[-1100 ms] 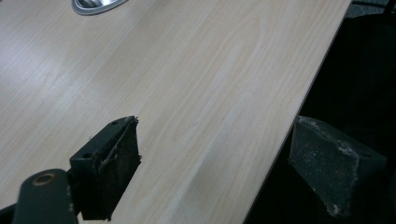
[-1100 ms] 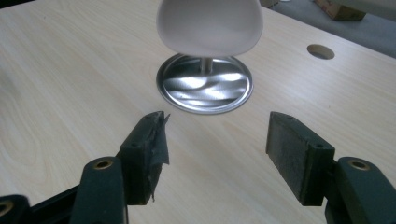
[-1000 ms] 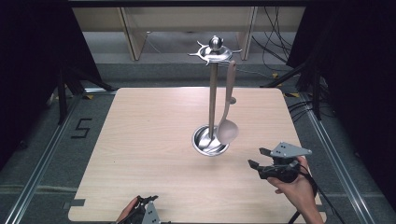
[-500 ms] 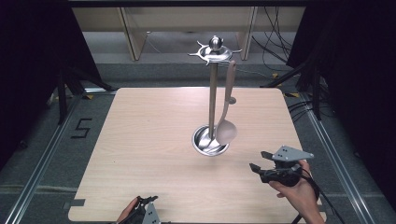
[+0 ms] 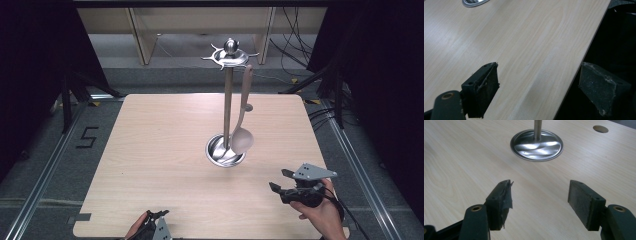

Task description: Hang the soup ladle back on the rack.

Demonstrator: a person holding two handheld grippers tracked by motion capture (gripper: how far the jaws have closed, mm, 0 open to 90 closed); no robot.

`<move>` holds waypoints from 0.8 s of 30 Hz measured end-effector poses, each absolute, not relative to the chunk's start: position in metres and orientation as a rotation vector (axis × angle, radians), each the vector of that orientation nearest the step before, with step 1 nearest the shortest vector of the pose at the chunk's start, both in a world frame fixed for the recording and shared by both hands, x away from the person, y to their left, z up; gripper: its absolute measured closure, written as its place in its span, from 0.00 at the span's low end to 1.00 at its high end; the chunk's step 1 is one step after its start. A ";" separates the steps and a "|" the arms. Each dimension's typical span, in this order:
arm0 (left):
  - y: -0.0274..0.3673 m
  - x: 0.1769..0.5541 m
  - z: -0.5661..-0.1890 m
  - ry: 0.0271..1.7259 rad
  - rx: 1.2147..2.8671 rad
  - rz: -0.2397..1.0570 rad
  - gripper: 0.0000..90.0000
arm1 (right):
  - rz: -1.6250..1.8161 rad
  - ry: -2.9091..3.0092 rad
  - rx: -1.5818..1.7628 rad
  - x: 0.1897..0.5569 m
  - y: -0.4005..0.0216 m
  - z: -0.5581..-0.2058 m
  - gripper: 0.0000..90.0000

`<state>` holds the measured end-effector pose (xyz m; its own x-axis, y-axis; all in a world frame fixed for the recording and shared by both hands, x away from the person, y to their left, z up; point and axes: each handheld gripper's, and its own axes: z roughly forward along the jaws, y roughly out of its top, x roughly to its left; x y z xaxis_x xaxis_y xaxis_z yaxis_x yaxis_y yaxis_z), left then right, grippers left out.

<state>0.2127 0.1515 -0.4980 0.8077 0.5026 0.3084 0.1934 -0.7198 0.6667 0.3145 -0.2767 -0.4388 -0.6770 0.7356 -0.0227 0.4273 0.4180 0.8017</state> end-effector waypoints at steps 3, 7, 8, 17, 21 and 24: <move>0.152 0.212 -0.496 0.505 2.359 0.623 0.17 | 1.143 2.301 1.004 0.312 -0.278 -0.440 0.40; 0.153 0.212 -0.497 0.504 2.361 0.625 0.17 | 1.143 2.305 1.004 0.309 -0.278 -0.441 0.40; 0.152 0.212 -0.496 0.503 2.358 0.626 0.17 | 1.139 2.316 1.023 0.307 -0.277 -0.441 0.40; 0.152 0.212 -0.497 0.502 2.360 0.627 0.17 | 1.144 2.322 0.984 0.295 -0.276 -0.441 0.39; 0.152 0.212 -0.497 0.505 2.358 0.638 0.17 | 1.136 2.327 0.979 0.290 -0.279 -0.445 0.38; 0.152 0.212 -0.497 0.503 2.359 0.627 0.17 | 1.130 2.339 0.995 0.285 -0.280 -0.448 0.37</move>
<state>0.2121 0.1518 -0.4969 0.8133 0.4951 0.3057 0.1910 -0.7234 0.6635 0.2852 -0.2801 -0.4484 -0.6882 0.7254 -0.0151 0.4391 0.4330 0.7872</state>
